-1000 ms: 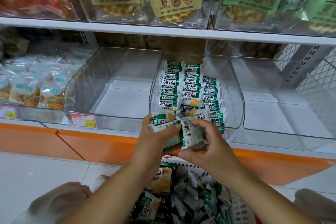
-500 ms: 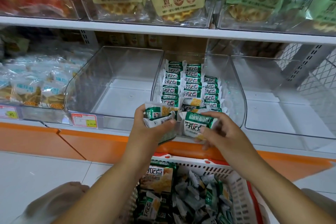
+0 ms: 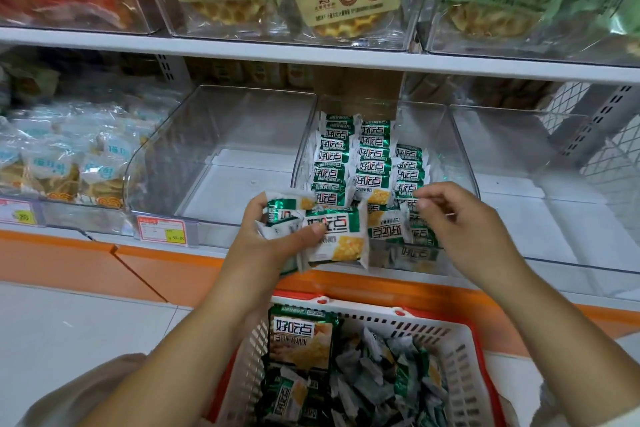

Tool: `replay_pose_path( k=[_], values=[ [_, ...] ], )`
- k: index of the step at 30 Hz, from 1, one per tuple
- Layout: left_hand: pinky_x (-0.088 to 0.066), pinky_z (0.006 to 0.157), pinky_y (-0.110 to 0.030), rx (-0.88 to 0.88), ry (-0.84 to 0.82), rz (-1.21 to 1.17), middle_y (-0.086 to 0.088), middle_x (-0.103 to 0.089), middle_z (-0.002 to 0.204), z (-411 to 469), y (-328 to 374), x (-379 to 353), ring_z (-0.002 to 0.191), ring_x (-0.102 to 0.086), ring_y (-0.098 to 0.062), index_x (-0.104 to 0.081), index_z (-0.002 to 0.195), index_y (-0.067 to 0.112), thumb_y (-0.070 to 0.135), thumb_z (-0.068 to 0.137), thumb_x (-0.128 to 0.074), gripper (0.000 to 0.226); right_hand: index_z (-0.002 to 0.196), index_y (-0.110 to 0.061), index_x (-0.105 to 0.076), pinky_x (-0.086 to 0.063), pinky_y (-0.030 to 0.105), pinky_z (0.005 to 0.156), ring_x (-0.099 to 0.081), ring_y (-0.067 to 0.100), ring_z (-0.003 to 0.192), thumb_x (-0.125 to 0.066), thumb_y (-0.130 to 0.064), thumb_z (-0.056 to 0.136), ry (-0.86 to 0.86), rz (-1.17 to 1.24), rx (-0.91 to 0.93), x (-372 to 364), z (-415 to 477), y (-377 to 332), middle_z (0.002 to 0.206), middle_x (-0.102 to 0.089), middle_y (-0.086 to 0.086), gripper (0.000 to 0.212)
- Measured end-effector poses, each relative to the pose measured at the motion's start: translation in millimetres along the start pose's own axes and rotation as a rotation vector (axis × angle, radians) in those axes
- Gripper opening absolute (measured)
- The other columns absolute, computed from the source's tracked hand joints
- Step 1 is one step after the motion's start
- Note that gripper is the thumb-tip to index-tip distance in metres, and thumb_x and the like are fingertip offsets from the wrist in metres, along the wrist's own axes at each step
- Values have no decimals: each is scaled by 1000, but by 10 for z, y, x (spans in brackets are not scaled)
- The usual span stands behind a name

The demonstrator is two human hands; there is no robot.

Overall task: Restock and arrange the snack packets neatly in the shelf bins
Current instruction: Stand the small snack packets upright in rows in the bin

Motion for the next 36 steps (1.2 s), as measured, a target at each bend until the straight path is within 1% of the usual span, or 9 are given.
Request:
replay_pose_path(
  k=[6,9,13,17,20,26,30,33,36],
  values=[
    [-46,102,-54,-58,101,27,-7,-75,110,131,116,338,104,-70,-30,-49,133,30,29,46,-96,100,135,-19,-44,-45,28,79,-61,21,106,-56,-58,88,-270,-391,-207,-411,185,419,127,-61,4,63],
    [-44,103,-58,-58,114,33,-6,-72,117,168,109,371,108,-69,-31,-48,134,35,40,39,-98,107,120,-19,-51,-50,31,70,-62,16,86,-64,-54,84,-218,-283,-219,-503,222,387,100,-65,-2,52],
    [-46,101,-57,-58,123,34,-5,-70,121,200,104,383,109,-68,-32,-48,134,38,44,39,-99,108,113,-32,-49,-36,21,54,-53,3,70,-67,-32,88,-99,-98,-170,-392,278,253,85,-54,-12,30],
    [-47,100,-56,-67,142,37,-5,-70,121,230,150,451,110,-68,-32,-49,132,37,46,40,-98,104,108,-34,-60,-36,11,60,-53,3,72,-67,-24,85,-4,-112,-29,-183,378,72,98,-47,-6,26],
    [-48,100,-55,-72,149,48,-3,-71,119,242,163,462,109,-68,-30,-50,131,36,47,37,-98,107,119,-34,-60,-33,7,59,-51,4,73,-68,-27,84,-161,-283,61,-345,500,4,96,-42,-8,36],
    [-48,99,-56,-58,160,60,-4,-69,123,277,131,467,111,-67,-32,-50,130,39,49,35,-99,107,129,-24,-48,-37,20,86,-50,9,106,-73,-34,83,-138,-175,47,-551,571,117,113,-48,-8,53],
    [-47,101,-56,-63,148,56,-3,-72,116,287,154,472,109,-68,-31,-50,131,35,45,38,-98,105,135,-35,-47,-37,25,83,-49,16,113,-68,-37,88,-191,-338,42,-586,529,293,130,-45,-1,52],
    [-45,102,-55,-66,131,57,-3,-73,115,279,169,459,109,-68,-31,-49,132,36,42,39,-97,104,134,-41,-48,-39,16,68,-58,1,82,-65,-31,91,-212,-188,3,-594,556,303,123,-57,0,48],
    [-46,102,-55,-62,131,53,-3,-71,118,268,165,474,110,-67,-31,-50,132,38,42,40,-97,103,120,-39,-51,-31,18,43,-42,3,37,-67,-27,90,-194,-124,-15,-551,639,298,71,-51,-13,36]
  ],
)
Point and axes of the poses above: each hand's wrist, its own z-axis towards the middle knuckle, its own x-axis out of the back of the hand, y = z × x, the point moved 9 cm from there along z, towards the middle knuckle
